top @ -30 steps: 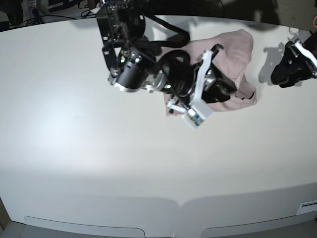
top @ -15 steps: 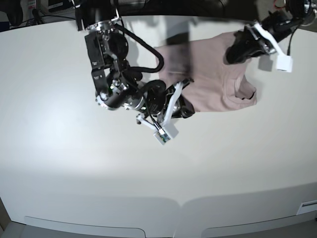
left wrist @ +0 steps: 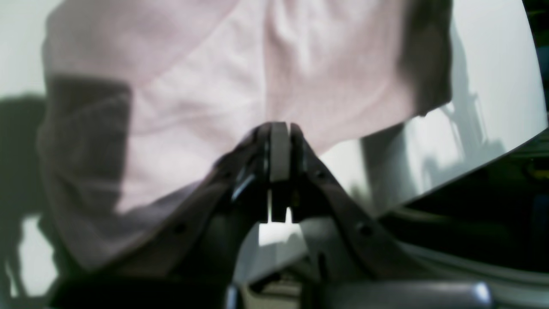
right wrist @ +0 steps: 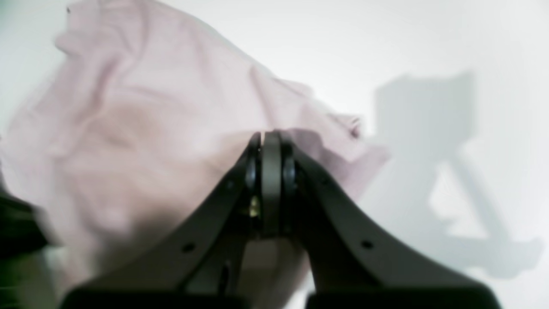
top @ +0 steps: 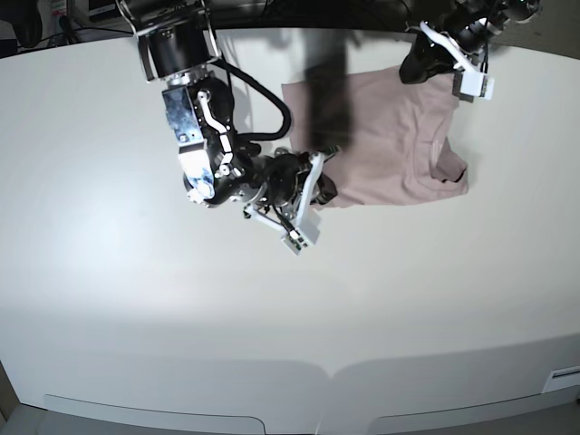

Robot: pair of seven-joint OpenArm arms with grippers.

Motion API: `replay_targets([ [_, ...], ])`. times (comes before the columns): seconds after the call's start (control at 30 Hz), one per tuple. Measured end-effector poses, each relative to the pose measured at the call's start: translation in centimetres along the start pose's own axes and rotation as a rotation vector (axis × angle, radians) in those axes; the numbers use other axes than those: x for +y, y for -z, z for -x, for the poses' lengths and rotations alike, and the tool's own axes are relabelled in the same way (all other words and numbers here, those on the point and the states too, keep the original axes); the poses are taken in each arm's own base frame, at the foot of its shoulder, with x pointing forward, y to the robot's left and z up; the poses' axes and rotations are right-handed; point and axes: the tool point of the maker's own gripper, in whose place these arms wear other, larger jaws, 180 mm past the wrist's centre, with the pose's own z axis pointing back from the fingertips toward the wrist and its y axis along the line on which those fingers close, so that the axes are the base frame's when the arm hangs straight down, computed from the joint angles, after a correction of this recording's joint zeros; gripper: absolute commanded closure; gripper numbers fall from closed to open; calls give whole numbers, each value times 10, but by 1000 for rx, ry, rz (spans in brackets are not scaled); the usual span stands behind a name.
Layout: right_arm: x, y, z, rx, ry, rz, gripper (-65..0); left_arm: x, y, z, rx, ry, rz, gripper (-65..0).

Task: Fold the T-shirt properly
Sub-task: 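Pull and flatten the shirt into a neat rectangle with both grippers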

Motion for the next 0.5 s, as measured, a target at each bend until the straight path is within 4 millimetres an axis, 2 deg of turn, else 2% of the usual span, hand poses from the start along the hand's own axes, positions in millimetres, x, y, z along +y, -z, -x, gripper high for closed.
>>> replay_targets([
  [0.1, -9, -5, 13, 28, -4, 22, 0, 12, 10, -6, -7, 3, 3, 0],
  [0.17, -10, -6, 18, 35, -1, 24, 0, 22, 17, -16, -19, 12, -14, 0],
  [0.3, -12, -12, 42, 56, 21, 30, 0, 37, 28, -38, -43, 32, -41, 0],
  [0.5, -2, -23, 67, 37, 46, 25, 0, 68, 37, -86, -64, 113, -149, 0],
])
